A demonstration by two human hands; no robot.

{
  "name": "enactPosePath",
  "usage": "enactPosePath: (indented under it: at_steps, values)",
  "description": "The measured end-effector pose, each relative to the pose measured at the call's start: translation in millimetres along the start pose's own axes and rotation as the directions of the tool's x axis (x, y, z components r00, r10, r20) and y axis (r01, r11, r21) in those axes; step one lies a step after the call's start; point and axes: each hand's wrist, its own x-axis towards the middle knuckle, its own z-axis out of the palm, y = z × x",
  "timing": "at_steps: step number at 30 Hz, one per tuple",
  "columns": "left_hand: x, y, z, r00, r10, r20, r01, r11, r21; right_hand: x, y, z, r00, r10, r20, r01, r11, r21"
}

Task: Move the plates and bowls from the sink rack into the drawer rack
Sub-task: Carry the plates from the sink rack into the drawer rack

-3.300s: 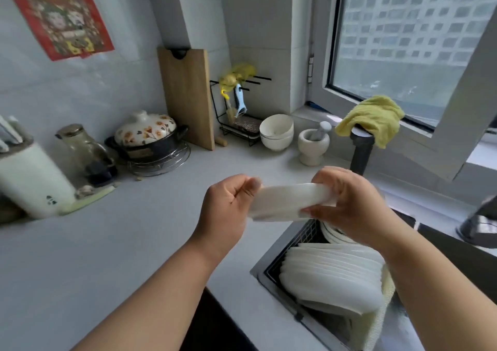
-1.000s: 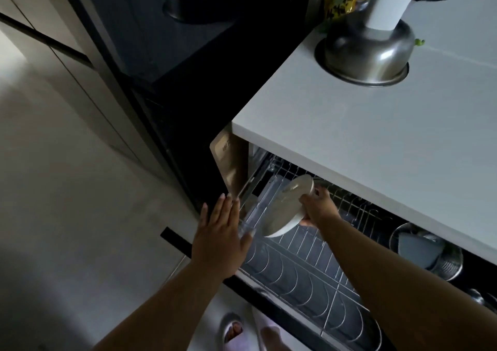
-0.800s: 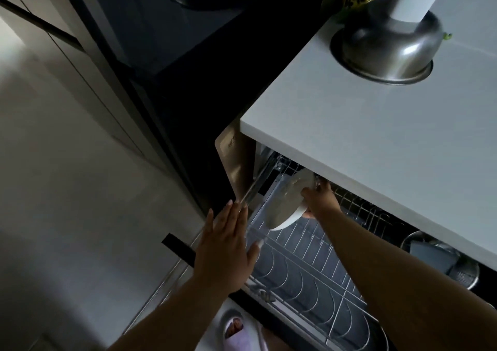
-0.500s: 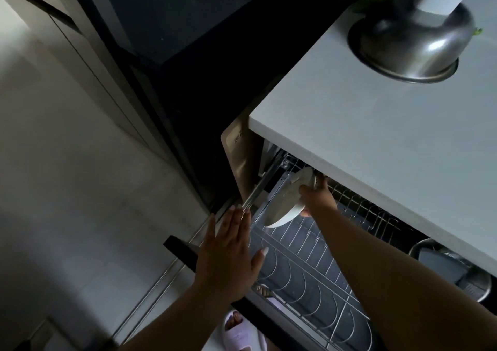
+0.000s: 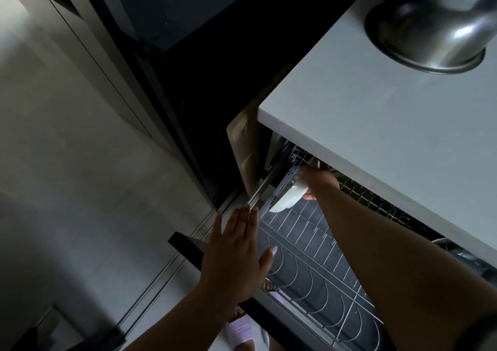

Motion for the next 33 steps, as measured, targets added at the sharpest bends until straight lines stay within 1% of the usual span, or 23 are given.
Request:
enactPosePath:
  at_steps: [4,7,10,13,15,18,21,23,25,28,30,33]
  values:
    - [0.8,-1.0,1.1,1.000,-0.010,-0.023,0.010,1.000,0.000,18.0,-7.3,3.9,1.000,0.008,0.000,-0.008,0.999,0.041]
    - [1.6,-0.7,1.1,0.999,0.000,-0.049,0.000,1.000,0.008,26.2,-12.5,6.7,0.999,0.053,0.003,-0.053,0.992,0.116]
    - [1.6,0.3,1.0,0.999,-0.017,-0.038,0.016,1.000,-0.020,29.8,-12.3,9.8,0.999,0.051,-0.017,-0.050,0.996,0.070]
    - [2.5,1.8,-4.6,1.000,-0.016,-0.004,0.016,0.998,-0.055,27.2,-6.6,9.6,0.999,-0.027,-0.035,0.027,1.000,-0.003]
    - [3.2,2.3,-8.7,1.000,-0.010,0.029,0.012,0.999,-0.051,17.8,1.4,7.1,0.997,-0.076,-0.021,0.075,0.996,-0.058]
    - [1.6,4.4,-14.1,0.999,-0.015,0.046,0.018,0.999,-0.050,-0.1,22.7,2.3,0.997,-0.079,-0.017,0.076,0.990,-0.120]
    - [-0.9,5.6,-16.9,0.999,-0.007,0.052,0.010,0.998,-0.054,-33.7,43.7,-3.4,0.990,-0.128,0.064,0.138,0.975,-0.173]
    - [-1.0,8.9,-22.1,0.998,0.004,0.066,-0.001,0.998,-0.059,-63.6,58.9,-11.6,0.981,-0.168,0.091,0.183,0.966,-0.181]
    - [1.0,14.4,-29.2,0.996,-0.010,0.093,0.018,0.996,-0.086,-95.1,75.4,-24.6,0.976,-0.209,0.069,0.218,0.961,-0.168]
    - [3.5,33.0,-41.4,0.989,-0.018,0.145,0.049,0.977,-0.209,-136.4,101.6,-54.0,0.971,-0.239,-0.024,0.232,0.959,-0.161]
    - [2.8,53.3,-47.9,0.989,0.034,0.144,0.004,0.967,-0.255,-161.7,118.8,-77.9,0.966,-0.242,-0.096,0.228,0.964,-0.137]
    - [-3.5,92.7,-58.3,0.985,0.137,0.109,-0.101,0.954,-0.283,-199.0,145.6,-113.9,0.950,-0.223,-0.221,0.210,0.974,-0.080]
